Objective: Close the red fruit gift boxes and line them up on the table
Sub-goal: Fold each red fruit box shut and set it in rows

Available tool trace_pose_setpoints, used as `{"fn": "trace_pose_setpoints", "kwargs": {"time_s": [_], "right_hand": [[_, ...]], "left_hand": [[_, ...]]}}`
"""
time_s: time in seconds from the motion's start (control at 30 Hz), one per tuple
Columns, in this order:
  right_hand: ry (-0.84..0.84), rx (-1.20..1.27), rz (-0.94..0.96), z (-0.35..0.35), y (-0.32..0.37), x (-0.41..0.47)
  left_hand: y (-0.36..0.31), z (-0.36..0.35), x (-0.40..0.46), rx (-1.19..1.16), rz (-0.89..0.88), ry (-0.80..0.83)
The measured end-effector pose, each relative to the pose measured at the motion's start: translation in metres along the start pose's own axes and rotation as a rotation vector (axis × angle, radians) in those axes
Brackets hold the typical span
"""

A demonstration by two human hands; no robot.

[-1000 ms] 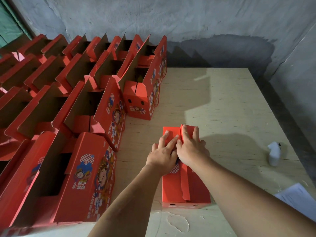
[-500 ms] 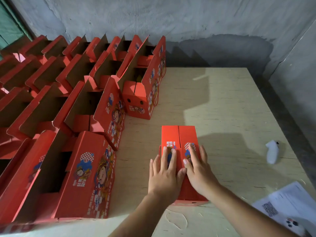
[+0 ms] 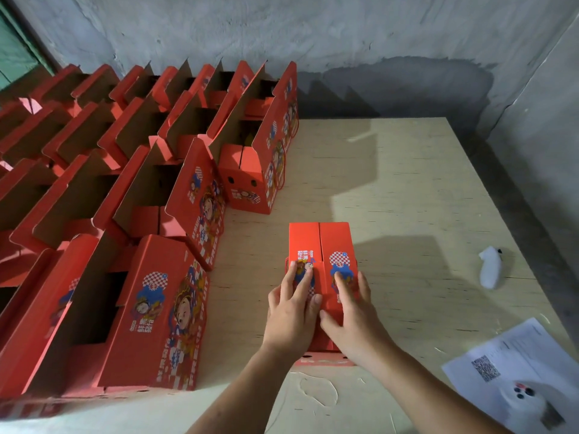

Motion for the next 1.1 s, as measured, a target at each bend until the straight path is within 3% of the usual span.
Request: {"fn": "trace_pose_setpoints", "kwargs": {"time_s": [0.17, 0.33, 0.53, 0.73, 1.1], "right_hand": [[0.072, -0.04, -0.073, -0.008, 0.0, -0.002], [-0.039, 0.145, -0.012, 0.007, 0.003, -0.005], [-0.152, 0.04, 0.036, 0.017, 0.02, -0.01], [-0.156, -0.157, -0.043, 0.007, 0.024, -0.015], [-0.194, -0.054, -0.098, 0.017, 0.013, -0.017]], "left_hand": [[0.005, 0.006, 0.001, -0.093, 0.019, 0.03], [-0.002, 0.011, -0.005, 0.198, 0.037, 0.09], [-0.02, 0.012, 0.001, 0.494, -0.045, 0.063], [-0.015, 0.009, 0.006, 0.496, -0.149, 0.089], [-0.037, 0.005, 0.022, 0.573, -0.196, 0.038]]}}
Point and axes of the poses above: each hand's wrist, its own x-axis towards the middle knuckle, its own z-axis out of the back of the hand, y = z × x, the point moved 9 cm from there along x, towards the middle knuckle, and after that the axes turned 1 degree about -z, right-handed, at the moved point
